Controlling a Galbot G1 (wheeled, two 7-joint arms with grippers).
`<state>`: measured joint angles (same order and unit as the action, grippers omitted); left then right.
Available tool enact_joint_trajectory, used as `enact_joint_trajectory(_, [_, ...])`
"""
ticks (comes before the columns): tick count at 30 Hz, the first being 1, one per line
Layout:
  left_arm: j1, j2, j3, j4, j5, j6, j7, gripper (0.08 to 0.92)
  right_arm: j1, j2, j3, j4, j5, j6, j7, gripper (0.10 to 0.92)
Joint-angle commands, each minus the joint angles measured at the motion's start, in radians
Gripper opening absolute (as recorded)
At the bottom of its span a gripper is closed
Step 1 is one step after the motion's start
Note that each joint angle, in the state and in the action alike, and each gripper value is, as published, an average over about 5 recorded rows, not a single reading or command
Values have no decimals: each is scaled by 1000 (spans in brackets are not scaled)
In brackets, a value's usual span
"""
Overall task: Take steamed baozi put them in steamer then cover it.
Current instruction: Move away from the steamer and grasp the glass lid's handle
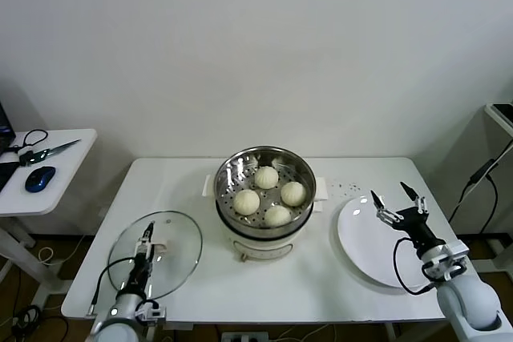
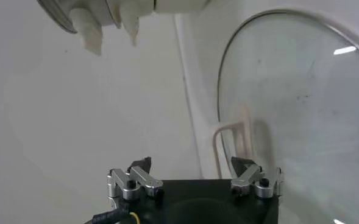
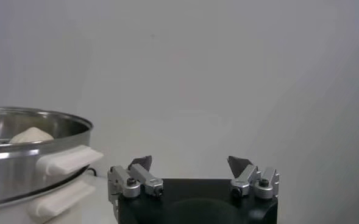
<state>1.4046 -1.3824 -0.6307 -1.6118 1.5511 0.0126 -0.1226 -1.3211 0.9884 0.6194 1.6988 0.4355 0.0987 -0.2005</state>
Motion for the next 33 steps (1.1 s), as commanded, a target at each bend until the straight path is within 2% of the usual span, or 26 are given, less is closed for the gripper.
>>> enact_joint_trajectory(1, [-94,5,0,90,12,1,-34,823,-21,11,15,9,-15,-1,-3,823])
enact_joint_trajectory(8, [-112,15,4,105,-47,17,-32,823,-31,24,19,10,-35,3,-13,823])
enact_joint_trajectory(11, [-110,20,13,106,-82,14,-31,788,-37,31,22,10,-53,5,-18,823])
enact_joint_trajectory(23, [-91,25,15,75,-127,3,-29,447,-35,43,31,5,-80,10,-21,823])
enact_joint_trajectory(33, [-33,82,19,-98,-219,38,-9,173,-31,38,60,-16,-94,10,-27,823])
